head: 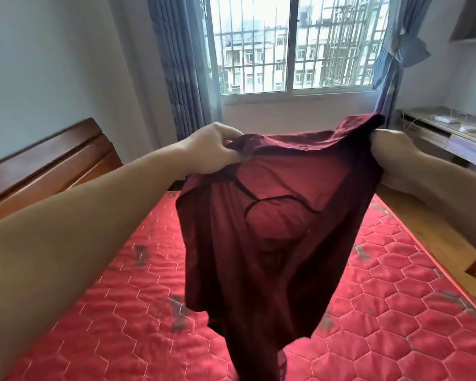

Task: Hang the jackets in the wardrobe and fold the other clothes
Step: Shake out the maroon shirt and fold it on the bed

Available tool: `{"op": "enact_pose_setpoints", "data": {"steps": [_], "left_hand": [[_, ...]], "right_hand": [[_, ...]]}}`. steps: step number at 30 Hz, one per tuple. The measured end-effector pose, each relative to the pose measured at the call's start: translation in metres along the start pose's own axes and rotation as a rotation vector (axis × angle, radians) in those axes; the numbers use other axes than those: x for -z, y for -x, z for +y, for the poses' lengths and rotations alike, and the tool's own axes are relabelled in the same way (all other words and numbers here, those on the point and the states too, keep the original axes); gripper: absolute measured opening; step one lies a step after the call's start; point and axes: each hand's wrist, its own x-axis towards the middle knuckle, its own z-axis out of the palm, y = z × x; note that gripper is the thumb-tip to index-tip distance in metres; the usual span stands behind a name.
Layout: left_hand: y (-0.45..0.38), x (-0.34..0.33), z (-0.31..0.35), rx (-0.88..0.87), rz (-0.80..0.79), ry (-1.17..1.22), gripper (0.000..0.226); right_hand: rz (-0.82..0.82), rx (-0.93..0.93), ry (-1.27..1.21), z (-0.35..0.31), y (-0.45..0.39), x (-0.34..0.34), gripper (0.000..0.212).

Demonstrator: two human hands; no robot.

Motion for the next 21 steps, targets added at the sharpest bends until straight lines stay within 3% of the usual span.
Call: {"op": "enact_pose_setpoints", "data": {"steps": [2, 4, 7, 9, 11, 14, 17, 18, 19, 21], "left_hand": [[0.001, 0.002, -0.007, -0.019, 0.006, -0.171, 0.014], [0.007, 0.004, -0.016, 0.002, 0.006, -0.294, 0.02], [0.014, 0.005, -0.031, 0.028, 0.029, -0.34, 0.014], [0.017, 0.002, -0.041, 0.052, 0.012, -0.336, 0.007], [0.02, 0.001, -0.051, 0.11, -0.058, -0.153, 0.003], [0.027, -0.001, -0.057, 0.222, -0.074, 0.308, 0.008], [0.026, -0.015, -0.046, 0.249, -0.065, 0.608, 0.023], [0.022, -0.022, -0.037, 0.238, -0.054, 0.655, 0.019], [0.016, -0.028, -0.027, 0.221, -0.048, 0.666, 0.019], [0.007, -0.041, -0.006, 0.187, -0.061, 0.584, 0.025]], "right_hand": [[-0.11, -0.001, -0.046, -0.003, -0.001, 0.001, 0.049], [-0.242, 0.037, 0.112, 0.002, -0.003, 0.007, 0.063], [-0.3, 0.139, 0.432, 0.011, -0.003, 0.014, 0.035], [-0.288, 0.178, 0.379, 0.014, -0.005, 0.012, 0.015], [-0.232, 0.187, 0.268, 0.016, -0.006, 0.01, 0.007], [-0.093, 0.054, 0.223, 0.016, -0.011, 0.016, 0.022], [-0.164, 0.045, 0.759, 0.022, -0.007, 0.016, 0.019], [-0.257, 0.092, 0.897, 0.024, 0.001, 0.007, 0.023], [-0.369, 0.158, 0.928, 0.026, 0.01, -0.006, 0.046], [-0.523, 0.257, 0.696, 0.025, 0.032, -0.038, 0.086]]}}
